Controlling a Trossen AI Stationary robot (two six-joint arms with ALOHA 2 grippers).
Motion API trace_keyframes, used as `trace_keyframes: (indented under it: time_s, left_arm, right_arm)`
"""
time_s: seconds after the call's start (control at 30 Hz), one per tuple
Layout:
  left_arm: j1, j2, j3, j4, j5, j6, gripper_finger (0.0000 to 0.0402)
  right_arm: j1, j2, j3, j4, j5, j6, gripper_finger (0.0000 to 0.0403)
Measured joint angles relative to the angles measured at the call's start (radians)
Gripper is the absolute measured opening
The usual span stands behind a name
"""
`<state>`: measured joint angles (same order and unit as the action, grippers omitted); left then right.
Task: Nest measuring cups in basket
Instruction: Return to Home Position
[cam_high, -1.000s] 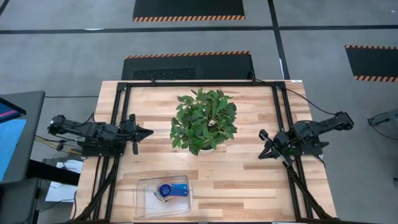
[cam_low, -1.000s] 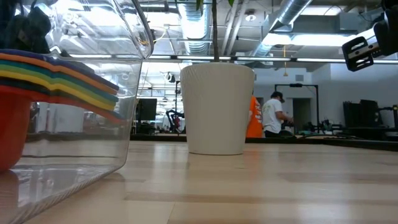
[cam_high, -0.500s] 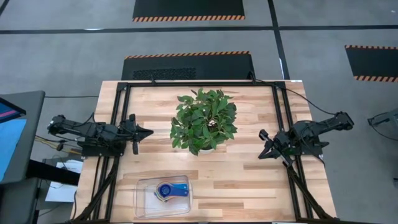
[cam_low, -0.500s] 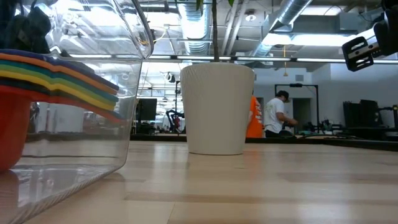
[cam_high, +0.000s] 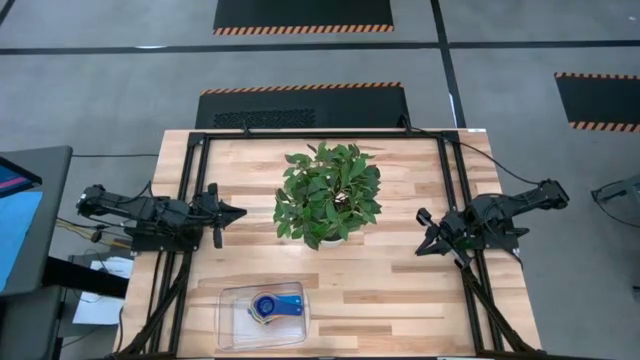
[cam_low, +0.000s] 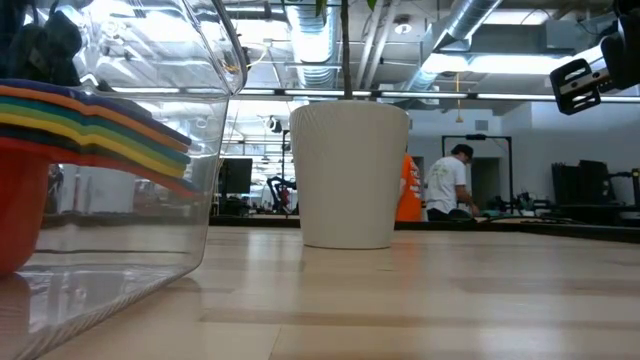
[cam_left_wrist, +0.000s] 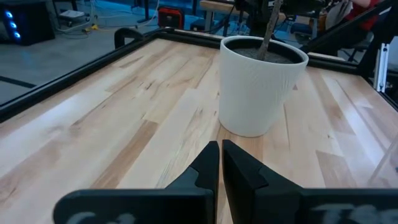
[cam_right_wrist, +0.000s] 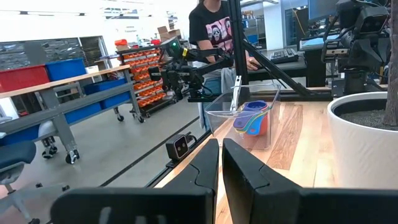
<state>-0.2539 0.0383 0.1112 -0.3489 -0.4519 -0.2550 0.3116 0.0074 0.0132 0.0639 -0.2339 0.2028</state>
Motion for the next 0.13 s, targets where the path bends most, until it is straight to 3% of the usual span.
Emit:
trace_keyframes:
  time_s: [0.13]
  left_arm:
    - [0.000, 0.000, 0.000, 0.000, 0.000, 0.000, 0.0006]
  right_arm:
    - [0.000, 0.000, 0.000, 0.000, 0.000, 0.000, 0.0047]
